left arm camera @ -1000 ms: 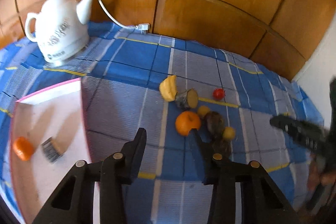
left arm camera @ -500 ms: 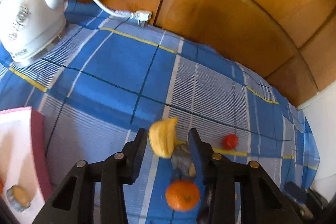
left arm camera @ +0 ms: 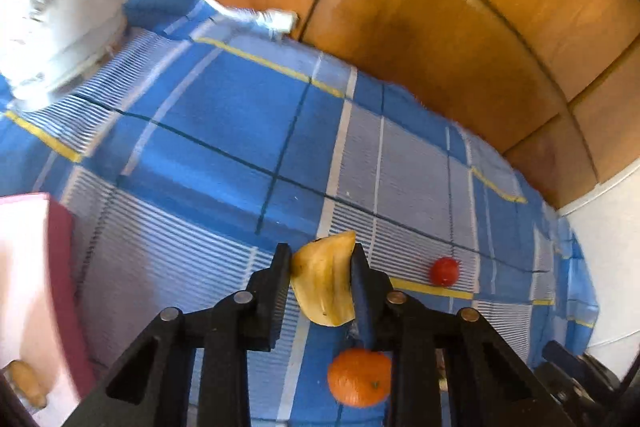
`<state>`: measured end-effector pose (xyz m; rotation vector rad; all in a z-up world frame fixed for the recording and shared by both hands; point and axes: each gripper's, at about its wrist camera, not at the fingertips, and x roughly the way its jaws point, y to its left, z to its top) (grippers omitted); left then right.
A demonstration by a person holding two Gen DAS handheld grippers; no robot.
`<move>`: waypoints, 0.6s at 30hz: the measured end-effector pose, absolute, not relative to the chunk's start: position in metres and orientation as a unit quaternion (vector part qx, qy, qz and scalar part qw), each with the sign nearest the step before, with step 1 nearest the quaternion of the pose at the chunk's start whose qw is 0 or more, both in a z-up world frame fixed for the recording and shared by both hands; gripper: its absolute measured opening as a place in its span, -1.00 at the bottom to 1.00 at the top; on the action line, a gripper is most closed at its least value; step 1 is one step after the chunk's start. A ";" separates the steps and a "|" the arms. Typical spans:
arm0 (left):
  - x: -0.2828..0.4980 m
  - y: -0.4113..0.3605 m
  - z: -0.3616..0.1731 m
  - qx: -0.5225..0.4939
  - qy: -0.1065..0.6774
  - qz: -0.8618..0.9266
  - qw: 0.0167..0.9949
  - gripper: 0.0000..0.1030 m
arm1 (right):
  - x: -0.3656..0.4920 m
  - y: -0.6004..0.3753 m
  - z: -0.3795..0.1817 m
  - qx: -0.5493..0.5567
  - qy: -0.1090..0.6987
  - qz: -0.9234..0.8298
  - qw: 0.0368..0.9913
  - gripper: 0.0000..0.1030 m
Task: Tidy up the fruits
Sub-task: 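Close the left tool fingers on the yellow banana, then lift the banana off the table with the left tool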
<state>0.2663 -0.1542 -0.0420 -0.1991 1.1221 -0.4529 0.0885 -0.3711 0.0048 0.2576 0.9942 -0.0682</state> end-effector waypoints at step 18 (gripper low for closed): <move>0.094 -0.134 -0.040 0.034 0.488 -0.270 0.830 -0.43 | 0.088 -0.369 -0.009 0.132 0.493 -0.028 0.859 -0.29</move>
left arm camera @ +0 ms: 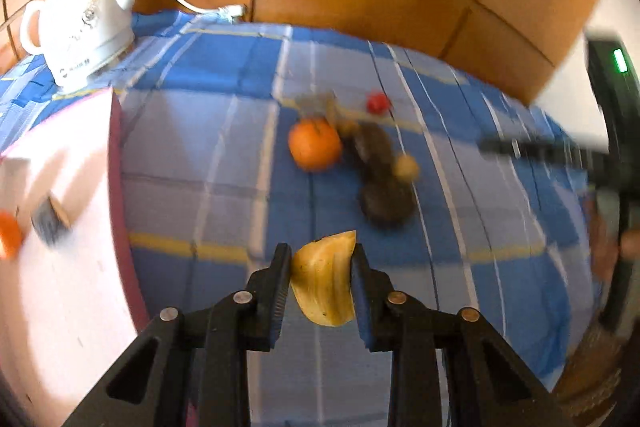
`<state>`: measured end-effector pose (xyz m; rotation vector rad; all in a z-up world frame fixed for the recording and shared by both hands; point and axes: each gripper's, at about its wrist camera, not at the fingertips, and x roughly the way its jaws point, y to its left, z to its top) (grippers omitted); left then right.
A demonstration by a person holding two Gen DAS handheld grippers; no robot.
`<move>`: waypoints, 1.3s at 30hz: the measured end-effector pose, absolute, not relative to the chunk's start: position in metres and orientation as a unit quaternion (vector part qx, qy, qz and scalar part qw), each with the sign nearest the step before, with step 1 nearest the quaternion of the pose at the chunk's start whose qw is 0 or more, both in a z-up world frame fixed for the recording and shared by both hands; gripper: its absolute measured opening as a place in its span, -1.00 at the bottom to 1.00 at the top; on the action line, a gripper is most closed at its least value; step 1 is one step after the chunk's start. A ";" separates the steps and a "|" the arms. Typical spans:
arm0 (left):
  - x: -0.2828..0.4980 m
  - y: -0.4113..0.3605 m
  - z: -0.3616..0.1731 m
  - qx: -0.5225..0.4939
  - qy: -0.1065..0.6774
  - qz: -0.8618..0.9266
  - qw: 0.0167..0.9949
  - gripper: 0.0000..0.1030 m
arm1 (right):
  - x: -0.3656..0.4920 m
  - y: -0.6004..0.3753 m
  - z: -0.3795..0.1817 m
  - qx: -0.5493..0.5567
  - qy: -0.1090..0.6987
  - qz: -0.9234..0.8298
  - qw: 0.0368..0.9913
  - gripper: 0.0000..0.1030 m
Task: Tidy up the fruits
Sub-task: 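Lift the banana off the table with the left tool, then carry the banana into the tray and open left tool while right tool grasps a small yellow fruit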
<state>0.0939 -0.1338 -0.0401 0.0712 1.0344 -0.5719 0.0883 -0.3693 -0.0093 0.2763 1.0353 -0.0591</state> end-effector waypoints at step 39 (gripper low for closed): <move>0.070 -0.131 -0.070 0.017 0.461 -0.279 0.842 -0.33 | 0.124 -0.331 -0.044 0.098 0.531 0.063 0.840 -0.58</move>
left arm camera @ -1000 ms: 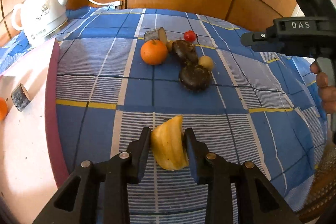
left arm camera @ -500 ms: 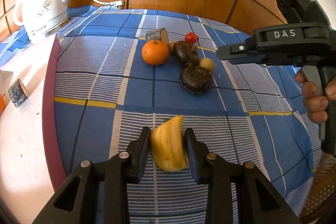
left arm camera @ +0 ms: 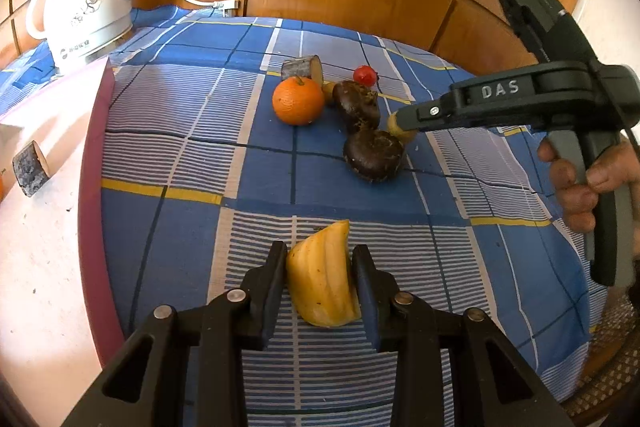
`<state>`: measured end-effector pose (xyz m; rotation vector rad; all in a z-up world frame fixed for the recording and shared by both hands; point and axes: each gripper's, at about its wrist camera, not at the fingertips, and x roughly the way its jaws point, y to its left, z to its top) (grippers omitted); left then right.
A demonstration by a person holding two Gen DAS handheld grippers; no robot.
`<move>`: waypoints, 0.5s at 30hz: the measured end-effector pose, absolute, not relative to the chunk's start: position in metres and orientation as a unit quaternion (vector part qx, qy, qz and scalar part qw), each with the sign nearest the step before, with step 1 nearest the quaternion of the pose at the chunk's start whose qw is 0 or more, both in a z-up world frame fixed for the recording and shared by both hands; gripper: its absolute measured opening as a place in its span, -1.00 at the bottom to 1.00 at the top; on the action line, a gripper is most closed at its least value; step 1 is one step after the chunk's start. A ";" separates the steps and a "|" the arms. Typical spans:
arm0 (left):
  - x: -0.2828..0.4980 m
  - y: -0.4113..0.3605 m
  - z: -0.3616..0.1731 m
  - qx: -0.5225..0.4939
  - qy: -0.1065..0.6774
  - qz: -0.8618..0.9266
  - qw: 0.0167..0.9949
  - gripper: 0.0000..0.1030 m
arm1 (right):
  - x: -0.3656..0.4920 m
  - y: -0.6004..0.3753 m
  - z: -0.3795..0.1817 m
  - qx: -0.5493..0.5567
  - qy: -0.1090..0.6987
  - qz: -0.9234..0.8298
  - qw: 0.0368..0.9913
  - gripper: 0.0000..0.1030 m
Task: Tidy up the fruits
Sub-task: 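Carry the banana into the tray and open left tool while right tool grasps a small yellow fruit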
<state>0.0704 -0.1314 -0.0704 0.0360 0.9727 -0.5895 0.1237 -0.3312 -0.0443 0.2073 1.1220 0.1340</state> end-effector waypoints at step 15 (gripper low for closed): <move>0.070 -0.132 -0.070 0.018 0.461 -0.277 0.843 -0.32 | 0.126 -0.338 -0.055 0.101 0.537 0.041 0.836 -0.53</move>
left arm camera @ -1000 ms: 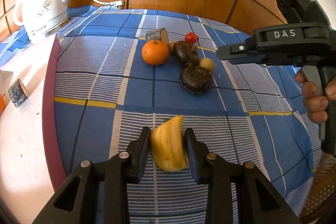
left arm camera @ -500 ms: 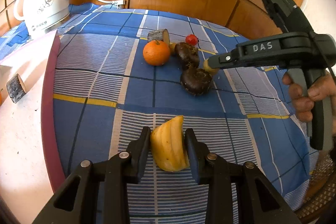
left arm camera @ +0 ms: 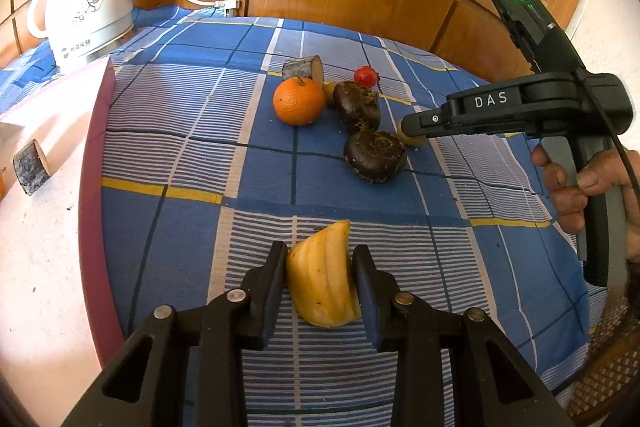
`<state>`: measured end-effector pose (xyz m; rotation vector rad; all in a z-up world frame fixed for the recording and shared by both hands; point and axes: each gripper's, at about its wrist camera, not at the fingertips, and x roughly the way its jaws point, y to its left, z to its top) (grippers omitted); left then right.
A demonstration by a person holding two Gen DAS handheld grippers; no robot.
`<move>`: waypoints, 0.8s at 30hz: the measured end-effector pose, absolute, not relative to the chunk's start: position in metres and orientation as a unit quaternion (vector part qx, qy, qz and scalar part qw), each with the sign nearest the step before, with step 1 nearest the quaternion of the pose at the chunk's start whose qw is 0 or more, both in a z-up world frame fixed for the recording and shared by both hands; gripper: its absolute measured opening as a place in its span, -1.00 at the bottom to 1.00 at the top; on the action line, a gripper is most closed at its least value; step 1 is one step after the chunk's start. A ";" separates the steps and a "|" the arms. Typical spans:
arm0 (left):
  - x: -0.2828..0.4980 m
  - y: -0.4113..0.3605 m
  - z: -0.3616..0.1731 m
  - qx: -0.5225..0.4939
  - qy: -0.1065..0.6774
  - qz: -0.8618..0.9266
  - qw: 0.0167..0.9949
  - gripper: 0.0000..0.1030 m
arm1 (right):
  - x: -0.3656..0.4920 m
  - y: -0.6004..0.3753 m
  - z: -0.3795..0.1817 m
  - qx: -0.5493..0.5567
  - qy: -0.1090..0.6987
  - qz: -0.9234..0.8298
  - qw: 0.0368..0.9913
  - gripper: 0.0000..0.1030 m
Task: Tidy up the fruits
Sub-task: 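Carry the banana into the tray and open left tool while right tool grasps a small yellow fruit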
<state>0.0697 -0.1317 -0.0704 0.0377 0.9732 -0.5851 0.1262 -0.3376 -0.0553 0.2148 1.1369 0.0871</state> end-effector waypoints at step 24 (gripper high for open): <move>0.092 -0.012 0.001 -0.110 0.432 -0.199 0.873 -0.43 | 0.124 -0.336 -0.057 0.091 0.538 0.043 0.837 -0.53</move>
